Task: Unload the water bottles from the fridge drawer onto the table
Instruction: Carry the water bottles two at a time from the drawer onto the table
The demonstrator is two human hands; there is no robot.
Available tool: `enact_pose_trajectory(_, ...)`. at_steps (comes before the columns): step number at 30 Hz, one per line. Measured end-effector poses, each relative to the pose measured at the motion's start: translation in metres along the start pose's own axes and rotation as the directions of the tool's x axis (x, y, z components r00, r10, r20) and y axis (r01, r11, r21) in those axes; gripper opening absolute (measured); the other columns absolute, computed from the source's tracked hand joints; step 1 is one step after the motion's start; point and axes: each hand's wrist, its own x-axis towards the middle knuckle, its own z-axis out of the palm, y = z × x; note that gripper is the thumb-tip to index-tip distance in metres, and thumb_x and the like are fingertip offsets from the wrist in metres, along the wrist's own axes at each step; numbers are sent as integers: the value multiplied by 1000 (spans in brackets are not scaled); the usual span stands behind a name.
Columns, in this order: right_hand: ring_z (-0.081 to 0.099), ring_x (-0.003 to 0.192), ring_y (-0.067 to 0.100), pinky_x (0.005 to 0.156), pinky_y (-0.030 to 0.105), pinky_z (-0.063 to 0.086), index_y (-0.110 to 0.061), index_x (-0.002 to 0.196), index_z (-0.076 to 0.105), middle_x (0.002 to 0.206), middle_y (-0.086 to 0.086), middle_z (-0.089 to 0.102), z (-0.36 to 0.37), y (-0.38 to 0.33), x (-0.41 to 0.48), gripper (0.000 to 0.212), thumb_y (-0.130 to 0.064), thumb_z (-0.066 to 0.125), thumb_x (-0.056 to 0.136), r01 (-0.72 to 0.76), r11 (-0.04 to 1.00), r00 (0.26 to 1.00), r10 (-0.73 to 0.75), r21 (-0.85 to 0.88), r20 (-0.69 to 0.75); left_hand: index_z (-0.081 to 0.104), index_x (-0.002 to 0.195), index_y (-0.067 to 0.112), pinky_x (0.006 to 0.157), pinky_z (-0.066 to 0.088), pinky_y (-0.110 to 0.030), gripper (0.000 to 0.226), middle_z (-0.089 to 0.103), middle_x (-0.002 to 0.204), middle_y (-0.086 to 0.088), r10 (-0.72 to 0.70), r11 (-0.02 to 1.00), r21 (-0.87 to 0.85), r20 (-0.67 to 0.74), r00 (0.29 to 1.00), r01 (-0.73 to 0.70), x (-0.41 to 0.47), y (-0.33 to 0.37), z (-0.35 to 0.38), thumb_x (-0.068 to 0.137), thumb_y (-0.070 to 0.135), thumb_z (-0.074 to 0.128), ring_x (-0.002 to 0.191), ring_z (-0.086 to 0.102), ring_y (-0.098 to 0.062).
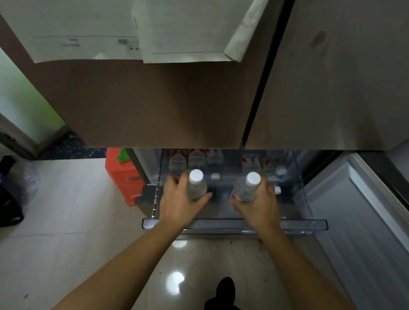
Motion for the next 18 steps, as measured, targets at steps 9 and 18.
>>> enact_pose_trajectory(9,65,106,32,80,36,53,-42,142,39,123,4,67,11,-16,6,80,-31,79,74,235,971,972,-235,-34,20,43,128,38,95,51,-32,74,63,118,13,-188,937,-323,-141,972,134,-14,-5,-24,69,41,88,113,62,-17)
enact_pose_trajectory(18,59,123,30,97,49,51,-40,144,30,143,0,56,42,-111,-52,93,-31,85,69,687,722,725,-688,80,-14,45,123,43,92,58,-38,72,55,110,32,-365,830,-555,-458,811,60,-75,-20,-119,67,35,91,105,60,4)
